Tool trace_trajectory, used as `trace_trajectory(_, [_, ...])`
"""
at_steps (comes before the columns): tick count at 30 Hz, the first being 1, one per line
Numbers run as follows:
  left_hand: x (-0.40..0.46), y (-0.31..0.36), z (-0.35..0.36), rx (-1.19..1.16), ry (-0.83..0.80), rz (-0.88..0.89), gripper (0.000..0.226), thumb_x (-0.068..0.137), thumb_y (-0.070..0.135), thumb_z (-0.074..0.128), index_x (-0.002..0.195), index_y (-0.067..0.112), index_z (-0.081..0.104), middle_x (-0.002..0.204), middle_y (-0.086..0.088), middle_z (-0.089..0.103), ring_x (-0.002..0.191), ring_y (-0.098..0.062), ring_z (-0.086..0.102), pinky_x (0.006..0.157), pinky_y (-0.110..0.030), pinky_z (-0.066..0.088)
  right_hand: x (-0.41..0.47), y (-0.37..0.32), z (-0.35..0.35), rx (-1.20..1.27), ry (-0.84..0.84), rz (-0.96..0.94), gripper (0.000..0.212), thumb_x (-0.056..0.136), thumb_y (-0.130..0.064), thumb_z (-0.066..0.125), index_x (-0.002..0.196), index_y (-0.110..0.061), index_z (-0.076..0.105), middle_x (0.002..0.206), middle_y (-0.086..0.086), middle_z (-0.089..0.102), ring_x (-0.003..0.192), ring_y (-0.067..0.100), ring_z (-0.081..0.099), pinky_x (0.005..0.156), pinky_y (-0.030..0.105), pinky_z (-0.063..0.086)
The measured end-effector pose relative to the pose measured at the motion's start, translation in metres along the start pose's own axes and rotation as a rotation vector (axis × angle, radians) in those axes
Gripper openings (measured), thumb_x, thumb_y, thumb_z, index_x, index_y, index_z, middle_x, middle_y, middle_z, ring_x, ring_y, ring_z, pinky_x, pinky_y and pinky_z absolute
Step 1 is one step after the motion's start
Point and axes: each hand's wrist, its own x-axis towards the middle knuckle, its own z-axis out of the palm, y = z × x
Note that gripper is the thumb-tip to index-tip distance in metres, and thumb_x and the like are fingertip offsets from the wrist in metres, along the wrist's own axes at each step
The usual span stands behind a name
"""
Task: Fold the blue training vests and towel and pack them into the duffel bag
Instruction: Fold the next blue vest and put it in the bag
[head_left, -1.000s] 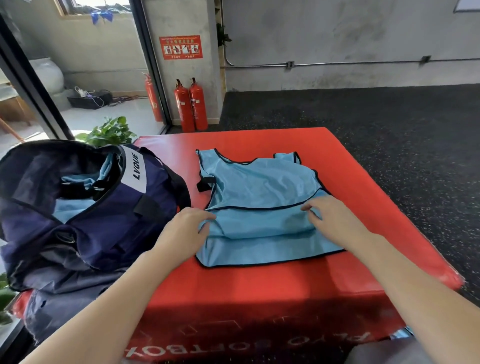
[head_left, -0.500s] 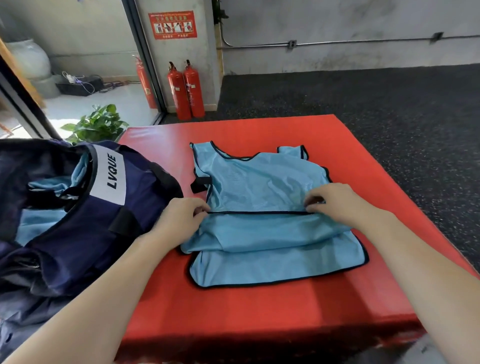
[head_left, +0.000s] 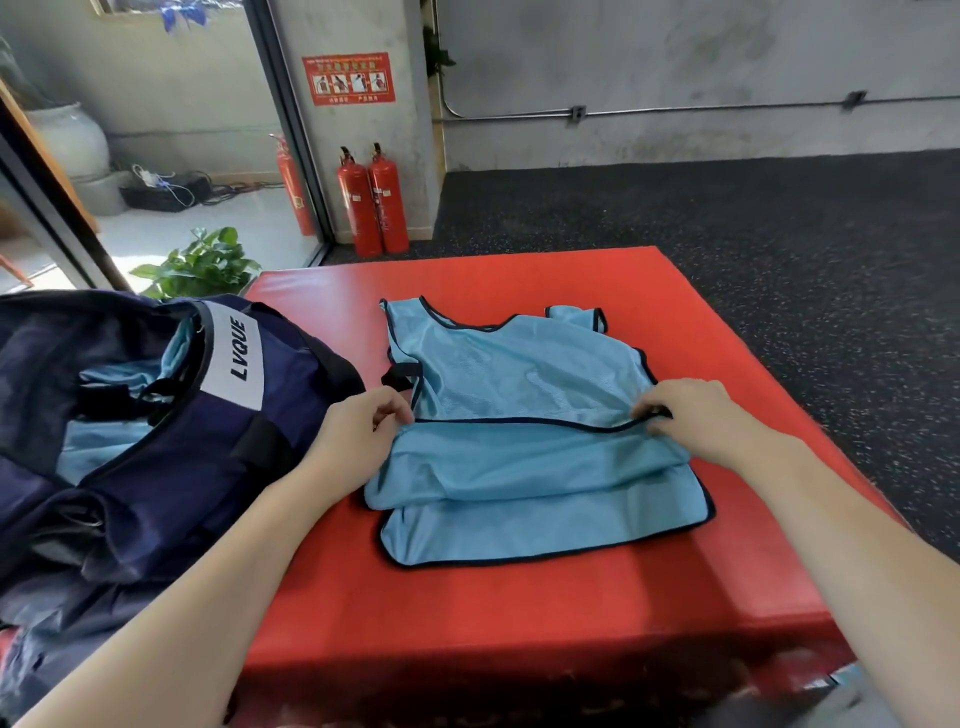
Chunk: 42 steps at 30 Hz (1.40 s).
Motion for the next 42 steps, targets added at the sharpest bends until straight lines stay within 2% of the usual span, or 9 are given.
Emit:
trace_trajectory(6, [-0.023, 0.016, 0.003, 0.039, 0.008, 0.048, 0.046, 0.086, -0.010, 0.043, 0.076, 0.023, 0.074, 0.092, 0.007, 0.071, 0.057, -0.015, 0.060, 0.051, -0.019, 0.047, -0.021, -0.002, -0.001, 0.035, 0.166, 0.000, 0.018, 0.090, -0.025, 0.067, 0.100, -0.038, 0.073, 0.099, -0.018, 0.069, 0.104, 0.014, 0.062, 0.092, 0.044, 0.043])
trace_trajectory(11, [-0.046, 0.022, 0.004, 0.026, -0.012, 0.189, 0.050, 0.081, -0.014, 0.046, 0.077, 0.028, 0.075, 0.092, 0.012, 0.070, 0.079, -0.012, 0.064, 0.074, -0.021, 0.050, -0.042, -0.002, -0.011, 0.261, 0.247, -0.071, 0.001, 0.088, -0.029, 0.075, 0.088, -0.030, 0.074, 0.091, -0.014, 0.069, 0.091, 0.012, 0.061, 0.085, 0.038, 0.047])
trace_trajectory(15, [-0.067, 0.014, 0.007, 0.063, -0.134, 0.282, 0.050, 0.076, -0.015, 0.050, 0.078, 0.027, 0.078, 0.095, 0.015, 0.068, 0.086, -0.003, 0.065, 0.074, -0.010, 0.046, -0.071, -0.003, -0.006, 0.246, 0.315, -0.164, 0.011, 0.083, -0.021, 0.080, 0.086, -0.026, 0.071, 0.091, -0.014, 0.068, 0.090, 0.008, 0.061, 0.085, 0.031, 0.047])
trace_trajectory(18, [-0.078, -0.003, 0.011, 0.132, -0.200, 0.312, 0.048, 0.073, -0.017, 0.053, 0.077, 0.024, 0.079, 0.095, 0.018, 0.066, 0.090, 0.004, 0.062, 0.075, -0.005, 0.041, -0.090, -0.005, 0.010, 0.216, 0.178, -0.188, 0.026, 0.084, -0.011, 0.074, 0.092, -0.032, 0.061, 0.086, -0.019, 0.064, 0.082, -0.001, 0.060, 0.077, 0.022, 0.048])
trace_trajectory(21, [-0.085, -0.013, 0.014, 0.188, -0.235, 0.328, 0.046, 0.078, -0.015, 0.053, 0.084, 0.022, 0.080, 0.099, 0.017, 0.065, 0.095, -0.001, 0.061, 0.086, -0.009, 0.044, -0.102, -0.008, 0.023, 0.082, 0.078, -0.163, 0.028, 0.088, -0.015, 0.067, 0.102, -0.032, 0.051, 0.090, -0.015, 0.063, 0.082, 0.009, 0.061, 0.077, 0.031, 0.049])
trace_trajectory(27, [-0.094, -0.018, 0.021, 0.189, -0.229, 0.327, 0.040, 0.082, -0.012, 0.056, 0.091, 0.019, 0.080, 0.107, 0.007, 0.068, 0.099, -0.003, 0.060, 0.094, -0.001, 0.034, -0.115, -0.004, 0.029, -0.044, 0.252, -0.269, 0.026, 0.093, -0.017, 0.062, 0.094, -0.028, 0.039, 0.074, -0.007, 0.056, 0.064, 0.024, 0.056, 0.061, 0.044, 0.049])
trace_trajectory(31, [-0.099, -0.013, 0.021, 0.201, -0.236, 0.375, 0.015, 0.088, 0.018, 0.068, 0.097, 0.022, 0.079, 0.102, 0.015, 0.069, 0.099, -0.001, 0.060, 0.094, -0.016, 0.044, -0.119, 0.000, 0.030, -0.080, 0.301, -0.324, 0.036, 0.089, -0.013, 0.064, 0.087, -0.032, 0.034, 0.066, -0.009, 0.051, 0.055, 0.018, 0.049, 0.052, 0.040, 0.046])
trace_trajectory(35, [-0.102, -0.013, 0.020, 0.267, -0.292, 0.333, 0.036, 0.081, 0.057, 0.067, 0.105, 0.032, 0.077, 0.110, 0.019, 0.066, 0.105, 0.000, 0.058, 0.097, -0.020, 0.045, -0.120, 0.001, 0.028, -0.059, 0.298, -0.372, 0.044, 0.079, 0.004, 0.063, 0.083, -0.032, 0.039, 0.076, -0.013, 0.048, 0.065, 0.011, 0.046, 0.056, 0.034, 0.045])
trace_trajectory(42, [-0.106, 0.001, 0.022, 0.408, -0.213, 0.457, 0.035, 0.091, 0.049, 0.051, 0.094, 0.028, 0.078, 0.093, 0.015, 0.071, 0.090, -0.008, 0.064, 0.079, -0.030, 0.054, -0.116, 0.003, 0.043, -0.162, 0.306, -0.471, 0.043, 0.074, 0.007, 0.075, 0.103, -0.024, 0.076, 0.113, -0.007, 0.069, 0.095, 0.019, 0.070, 0.073, 0.033, 0.060])
